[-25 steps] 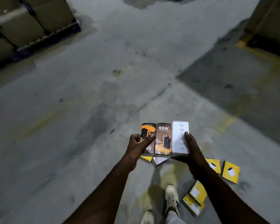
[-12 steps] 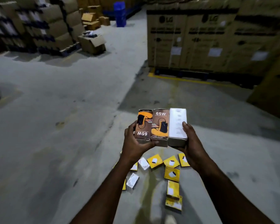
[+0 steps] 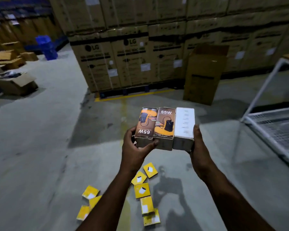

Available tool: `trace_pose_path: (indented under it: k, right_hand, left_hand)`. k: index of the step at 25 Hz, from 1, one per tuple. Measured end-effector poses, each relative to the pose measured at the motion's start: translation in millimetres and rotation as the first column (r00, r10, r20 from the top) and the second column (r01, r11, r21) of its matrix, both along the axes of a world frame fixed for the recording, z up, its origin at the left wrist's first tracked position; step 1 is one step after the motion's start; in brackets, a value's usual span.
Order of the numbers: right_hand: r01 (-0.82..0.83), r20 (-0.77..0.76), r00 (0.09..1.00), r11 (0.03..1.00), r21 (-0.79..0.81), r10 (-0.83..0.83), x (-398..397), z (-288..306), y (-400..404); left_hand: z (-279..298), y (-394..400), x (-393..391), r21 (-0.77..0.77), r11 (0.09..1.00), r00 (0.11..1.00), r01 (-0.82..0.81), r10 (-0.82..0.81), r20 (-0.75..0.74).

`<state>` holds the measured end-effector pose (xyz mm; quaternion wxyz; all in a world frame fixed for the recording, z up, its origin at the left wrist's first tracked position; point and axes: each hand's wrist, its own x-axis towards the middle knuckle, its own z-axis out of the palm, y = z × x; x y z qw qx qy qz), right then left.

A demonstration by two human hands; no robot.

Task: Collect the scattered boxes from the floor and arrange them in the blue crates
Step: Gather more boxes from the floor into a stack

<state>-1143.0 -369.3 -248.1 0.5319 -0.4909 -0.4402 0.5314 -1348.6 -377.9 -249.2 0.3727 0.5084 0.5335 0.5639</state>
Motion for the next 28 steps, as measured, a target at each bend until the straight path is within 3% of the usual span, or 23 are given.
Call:
trace_pose_path:
  k: [6, 11, 17, 21, 28]
  right_hand:
    - [0.084, 0.013, 0.996, 0.996, 0.032, -0.085, 171.0, 12.9, -10.6]
    - [0.342, 0.184, 0.921, 0.939, 0.038, -0.343, 306.9, 4.9, -12.9]
    - [0.633, 0.134, 0.747, 0.758, 0.157, -0.652, 424.7, 22.1, -28.6]
    - [0.812, 0.124, 0.537, 0.551, 0.193, -0.834, 496.9, 17.9, -20.9]
    - [0.94, 0.188, 0.23, 0.268, 0.213, -0.955, 613.7, 47.5, 18.0]
  left_hand:
    - [7.7, 25.9, 177.2, 0.049, 0.991, 0.992, 0.123, -0.124, 0.024]
    - [5.6, 46.2, 320.3, 0.082, 0.971, 0.974, 0.223, -0.226, 0.02]
    - [11.7, 74.8, 470.9, 0.107, 0.891, 0.897, 0.441, -0.441, -0.018]
    - [8.3, 105.8, 565.3, 0.131, 0.807, 0.817, 0.575, -0.574, -0.049]
    - [28.0, 176.6, 719.6, 0.183, 0.603, 0.62, 0.777, -0.783, -0.049]
